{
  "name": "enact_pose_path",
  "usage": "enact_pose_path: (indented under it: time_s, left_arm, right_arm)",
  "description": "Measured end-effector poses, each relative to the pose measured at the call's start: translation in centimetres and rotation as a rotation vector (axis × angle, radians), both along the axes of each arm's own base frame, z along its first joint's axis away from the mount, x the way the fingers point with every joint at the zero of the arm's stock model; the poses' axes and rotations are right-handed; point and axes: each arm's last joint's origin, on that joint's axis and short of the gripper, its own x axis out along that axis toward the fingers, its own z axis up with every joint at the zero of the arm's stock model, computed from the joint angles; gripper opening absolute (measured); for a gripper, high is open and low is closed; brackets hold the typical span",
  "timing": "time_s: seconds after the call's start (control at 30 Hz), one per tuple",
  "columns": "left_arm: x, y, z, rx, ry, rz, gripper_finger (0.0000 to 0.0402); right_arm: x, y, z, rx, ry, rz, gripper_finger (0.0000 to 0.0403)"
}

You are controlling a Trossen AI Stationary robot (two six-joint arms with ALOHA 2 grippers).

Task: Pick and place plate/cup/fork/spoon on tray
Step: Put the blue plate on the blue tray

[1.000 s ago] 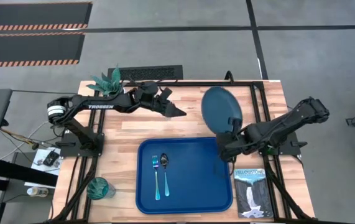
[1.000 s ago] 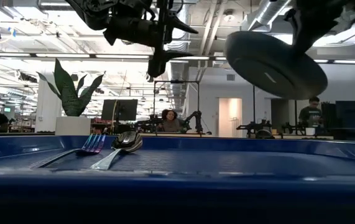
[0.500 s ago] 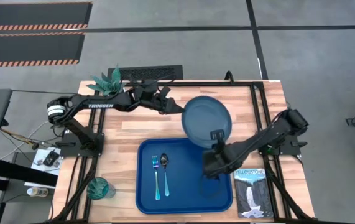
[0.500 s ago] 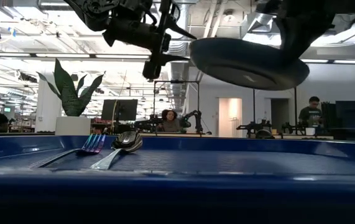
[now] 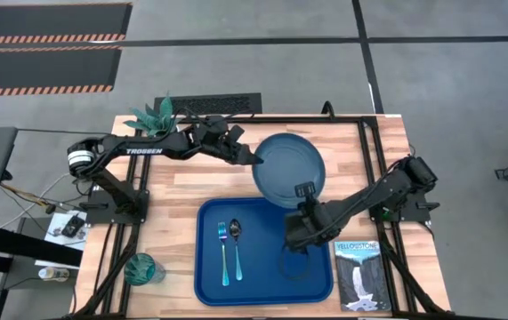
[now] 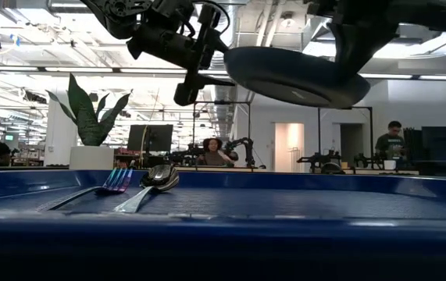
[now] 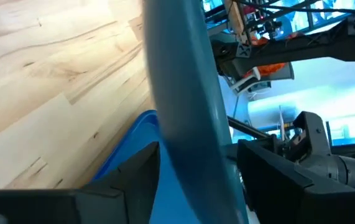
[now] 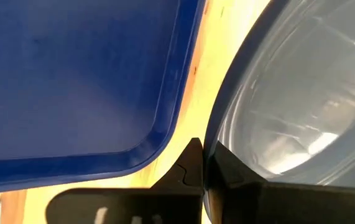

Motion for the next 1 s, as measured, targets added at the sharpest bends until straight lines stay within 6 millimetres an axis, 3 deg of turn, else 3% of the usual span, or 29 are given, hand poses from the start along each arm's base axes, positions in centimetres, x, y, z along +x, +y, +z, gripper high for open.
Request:
enact_pose_path:
  time_s: [0.1,0.3,0.47,0.57,0.8,1.0]
  left_arm:
    - [0.0,-0.1,0.0,0.004,0.004,-0.005,0.0159]
    - [-0.1,0.1,-0.5,0.066,0.046,0.047,0.0020]
    - [-0.2,0.2,-0.7,0.154,0.069,0.060,0.0013]
    - [-0.4,0.6,-0.7,0.176,0.081,0.057,0.0005]
    - [-1.0,1.8,-0.9,0.215,0.106,0.077,0.0003]
    - [-1.0,1.2,-1.3,0.277,0.159,0.060,0.0002]
  right_arm:
    - [0.2,-0.1,0.0,0.004,-0.005,0.009,0.0012]
    - [0.6,0.0,0.1,-0.018,-0.030,0.058,0.0019]
    - [0.8,-0.5,0.4,-0.017,-0.126,-0.037,0.0061]
    - [0.2,-0.5,1.7,0.052,-0.200,-0.091,0.0103]
    - [-4.4,1.1,6.4,0.383,-0.454,-0.345,0.0204]
    - [-11.2,3.1,9.0,0.564,-0.579,-0.668,0.0232]
